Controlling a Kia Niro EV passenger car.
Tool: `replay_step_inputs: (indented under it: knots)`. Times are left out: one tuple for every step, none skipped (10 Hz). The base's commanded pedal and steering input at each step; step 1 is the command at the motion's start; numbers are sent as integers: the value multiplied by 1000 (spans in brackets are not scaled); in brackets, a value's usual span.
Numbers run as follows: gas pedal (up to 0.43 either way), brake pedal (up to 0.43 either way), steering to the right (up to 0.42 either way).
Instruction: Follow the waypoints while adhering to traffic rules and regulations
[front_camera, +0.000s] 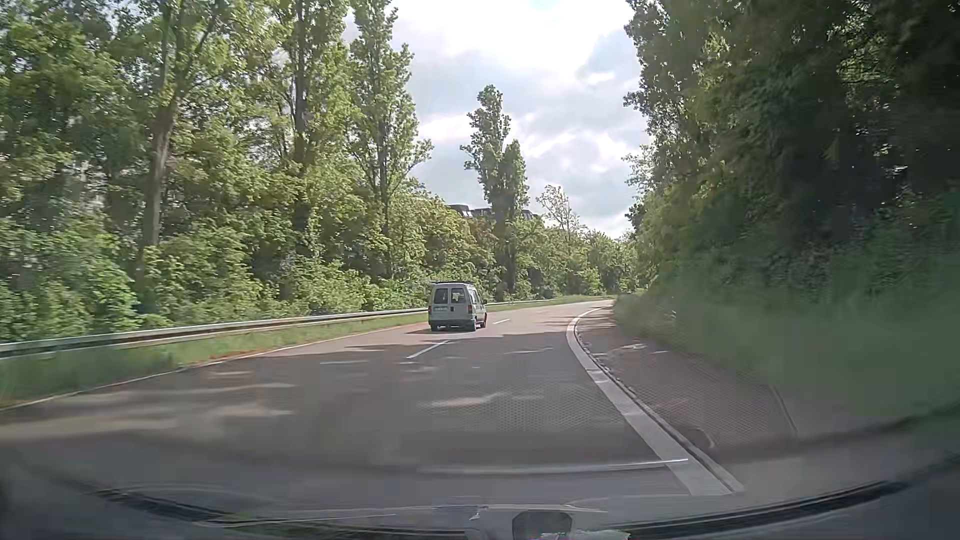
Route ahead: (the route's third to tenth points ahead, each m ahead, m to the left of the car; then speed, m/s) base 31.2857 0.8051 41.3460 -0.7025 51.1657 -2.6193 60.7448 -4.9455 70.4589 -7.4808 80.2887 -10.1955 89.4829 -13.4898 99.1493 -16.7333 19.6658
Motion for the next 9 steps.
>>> replay_step_inputs:
  knots:
    - [118, 0, 25]
    - [118, 0, 25]
    - [118, 0, 25]
    - [118, 0, 25]
    - [118, 0, 25]
    - [118, 0, 25]
    - [118, 0, 25]
    - [118, 0, 25]
    - [118, 0, 25]
